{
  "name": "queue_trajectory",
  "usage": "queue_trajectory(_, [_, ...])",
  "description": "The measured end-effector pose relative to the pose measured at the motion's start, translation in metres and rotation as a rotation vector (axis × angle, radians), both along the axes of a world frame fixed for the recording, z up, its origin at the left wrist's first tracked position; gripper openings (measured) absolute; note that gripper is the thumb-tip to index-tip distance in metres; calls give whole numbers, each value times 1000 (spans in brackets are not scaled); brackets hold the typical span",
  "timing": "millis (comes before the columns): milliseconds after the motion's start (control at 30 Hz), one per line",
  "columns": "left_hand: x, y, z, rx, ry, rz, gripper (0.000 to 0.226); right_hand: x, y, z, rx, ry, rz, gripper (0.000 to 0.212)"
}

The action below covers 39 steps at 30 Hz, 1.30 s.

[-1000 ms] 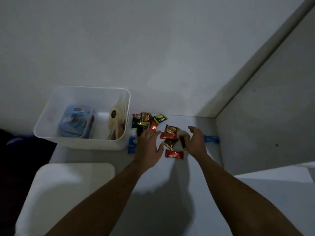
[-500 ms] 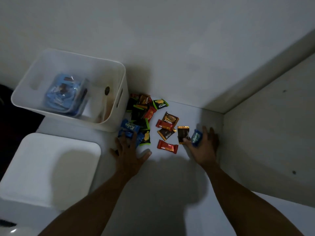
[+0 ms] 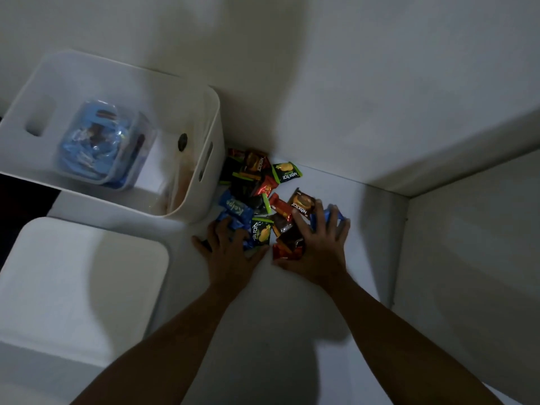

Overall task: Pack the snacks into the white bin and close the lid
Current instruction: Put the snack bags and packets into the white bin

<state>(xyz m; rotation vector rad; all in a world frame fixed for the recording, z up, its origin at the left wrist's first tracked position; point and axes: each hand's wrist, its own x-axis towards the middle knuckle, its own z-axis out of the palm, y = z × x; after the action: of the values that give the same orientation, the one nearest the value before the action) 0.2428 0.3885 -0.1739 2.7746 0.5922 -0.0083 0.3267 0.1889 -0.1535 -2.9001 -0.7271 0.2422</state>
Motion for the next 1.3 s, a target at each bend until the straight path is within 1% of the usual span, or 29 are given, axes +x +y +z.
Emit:
queue_trajectory(67, [6,0,-3,21,-52,-15,49,9,6,-1,-18,-31,29,106])
queue_trajectory(133, [11,0,-7,29,-102,-34,47,16,12,-1,-27,-67,69,95])
queue_trajectory(200, [13,0,-11,38,-116,-65,58,19,16,-2,8,-116,106,83])
queue_trajectory(267, [14,0,-14,65,-71,-112,70,19,16,-7,69,-164,129,72])
queue_trajectory(300, [14,1,-15,68,-45,-133,72,18,15,-10,93,-176,135,68])
queue_trajectory(500, [13,1,-13,16,-5,-131,62,17,9,-25,93,-168,193,49])
queue_trajectory(600, [14,-1,-13,-12,-57,-100,54,18,10,-27,153,-207,213,37])
queue_trajectory(700, [12,0,-16,-49,-163,-96,46,17,12,-31,244,-232,234,29])
queue_trajectory(833, [14,4,-17,-187,-291,-58,41,16,15,-34,300,-215,223,24])
queue_trajectory(1067, [26,26,1,-482,-433,-64,34,10,26,-25,324,-122,63,27])
queue_trajectory(1200, [17,18,21,-562,-427,-27,35,-2,29,-8,429,-144,-41,29])
queue_trajectory(1300, [2,5,37,-587,-427,-12,33,-13,26,16,421,-70,-131,34])
